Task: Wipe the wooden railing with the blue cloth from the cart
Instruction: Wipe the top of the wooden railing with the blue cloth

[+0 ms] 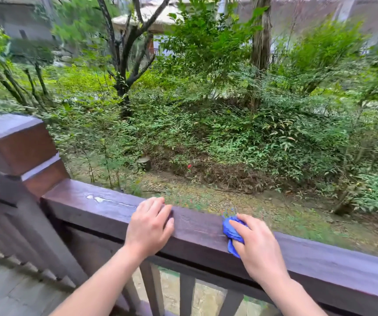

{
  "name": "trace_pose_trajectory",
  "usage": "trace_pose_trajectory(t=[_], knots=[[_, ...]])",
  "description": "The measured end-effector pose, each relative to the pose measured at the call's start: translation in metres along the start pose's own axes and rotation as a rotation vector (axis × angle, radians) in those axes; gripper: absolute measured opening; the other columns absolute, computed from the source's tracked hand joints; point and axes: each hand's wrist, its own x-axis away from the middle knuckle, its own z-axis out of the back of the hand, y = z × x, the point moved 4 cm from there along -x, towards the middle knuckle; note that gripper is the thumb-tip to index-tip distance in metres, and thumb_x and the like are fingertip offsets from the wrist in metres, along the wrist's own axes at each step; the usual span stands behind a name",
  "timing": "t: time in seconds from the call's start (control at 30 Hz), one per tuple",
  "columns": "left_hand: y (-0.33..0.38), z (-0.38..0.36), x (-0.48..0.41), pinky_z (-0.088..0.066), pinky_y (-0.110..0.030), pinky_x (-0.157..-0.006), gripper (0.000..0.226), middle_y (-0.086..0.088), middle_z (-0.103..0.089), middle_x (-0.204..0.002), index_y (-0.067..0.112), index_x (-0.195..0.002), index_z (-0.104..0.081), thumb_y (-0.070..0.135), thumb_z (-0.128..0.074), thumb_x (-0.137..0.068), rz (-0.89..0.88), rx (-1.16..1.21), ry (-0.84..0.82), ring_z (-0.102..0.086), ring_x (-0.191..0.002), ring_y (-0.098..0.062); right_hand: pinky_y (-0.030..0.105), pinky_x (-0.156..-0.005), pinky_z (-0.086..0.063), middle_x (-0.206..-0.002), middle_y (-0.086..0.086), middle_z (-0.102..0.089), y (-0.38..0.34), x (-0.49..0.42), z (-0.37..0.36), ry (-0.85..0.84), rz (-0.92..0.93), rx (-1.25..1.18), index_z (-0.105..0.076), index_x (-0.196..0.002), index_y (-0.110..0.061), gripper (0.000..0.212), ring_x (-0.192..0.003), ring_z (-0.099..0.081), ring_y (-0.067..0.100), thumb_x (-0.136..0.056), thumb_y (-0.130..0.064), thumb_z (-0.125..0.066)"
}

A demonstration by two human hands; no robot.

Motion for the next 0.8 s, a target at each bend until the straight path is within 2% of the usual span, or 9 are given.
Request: trace_pose_trajectory(t=[0.17,0.2,0.3,0.37,0.47,0.57,0.73,0.8], knots=[[-0.005,-0.014,0.002,-0.046,-0.038,-0.09,0.03,-0.006,-0.068,-0.108,0.016,-0.105,-0.069,0.035,-0.052,-0.089,-0.083,0.053,0.033,-0.064,-0.102,-0.03,0.025,-0.097,-0.04,-0.124,-0.001,-0.063,0.006,0.012,0.0,-0.065,0.142,0.048,-0.066,-0.115,-0.023,0.052,-0.112,-0.056,0.022,-0.065,-0.017,-0.079],[-0.006,-0.014,0.002,-0.048,-0.038,-0.089,0.029,-0.006,-0.068,-0.108,0.017,-0.105,-0.069,0.035,-0.052,-0.089,-0.086,0.061,0.045,-0.064,-0.102,-0.029,0.025,-0.096,-0.04,-0.124,0.0,-0.063,0.012,0.007,0.002,-0.063,0.105,0.067,-0.066,-0.115,-0.023,0.05,-0.111,-0.057,0.023,-0.067,-0.015,-0.078],[-0.007,-0.012,0.0,-0.053,-0.04,-0.085,0.027,-0.005,-0.068,-0.107,0.018,-0.101,-0.068,0.036,-0.052,-0.088,-0.076,0.065,0.027,-0.064,-0.101,-0.029,0.029,-0.094,-0.04,-0.125,0.002,-0.062,0.015,-0.022,0.002,-0.008,-0.182,0.069,-0.066,-0.116,-0.02,0.038,-0.109,-0.055,0.029,-0.078,-0.015,-0.068],[-0.005,-0.011,0.0,-0.055,-0.041,-0.084,0.027,-0.006,-0.068,-0.107,0.018,-0.099,-0.067,0.037,-0.052,-0.087,-0.061,0.077,0.015,-0.064,-0.102,-0.03,0.03,-0.097,-0.038,-0.127,0.002,-0.06,-0.012,-0.029,-0.008,0.008,-0.235,0.033,-0.066,-0.117,-0.019,0.037,-0.113,-0.053,0.029,-0.08,-0.017,-0.067],[-0.009,-0.012,-0.001,-0.055,-0.041,-0.086,0.03,-0.008,-0.069,-0.108,0.017,-0.1,-0.069,0.038,-0.052,-0.086,-0.071,0.106,-0.003,-0.065,-0.103,-0.032,0.03,-0.102,-0.039,-0.128,0.001,-0.06,-0.069,-0.011,-0.039,-0.039,-0.029,-0.015,-0.065,-0.117,-0.026,0.044,-0.117,-0.053,0.025,-0.073,-0.023,-0.069],[-0.006,-0.012,-0.002,-0.054,-0.041,-0.087,0.03,-0.008,-0.068,-0.106,0.016,-0.1,-0.068,0.037,-0.053,-0.086,-0.075,0.091,0.012,-0.063,-0.102,-0.032,0.029,-0.099,-0.043,-0.128,-0.001,-0.06,-0.072,-0.009,-0.037,-0.06,0.083,-0.023,-0.063,-0.116,-0.03,0.044,-0.116,-0.055,0.022,-0.072,-0.026,-0.069],[-0.008,-0.012,0.0,-0.053,-0.042,-0.086,0.029,-0.007,-0.067,-0.106,0.016,-0.099,-0.067,0.037,-0.05,-0.087,-0.085,0.1,0.03,-0.062,-0.101,-0.032,0.031,-0.097,-0.038,-0.132,0.003,-0.056,-0.052,-0.044,-0.03,0.017,-0.258,0.06,-0.065,-0.116,-0.021,0.035,-0.115,-0.049,0.029,-0.081,-0.022,-0.062],[-0.008,-0.013,0.0,-0.052,-0.042,-0.086,0.028,-0.007,-0.066,-0.106,0.016,-0.098,-0.066,0.036,-0.049,-0.088,-0.089,0.104,0.045,-0.061,-0.099,-0.031,0.032,-0.101,-0.037,-0.133,0.005,-0.055,-0.071,-0.036,-0.039,0.014,-0.206,0.062,-0.063,-0.118,-0.022,0.039,-0.116,-0.048,0.03,-0.079,-0.024,-0.061]])
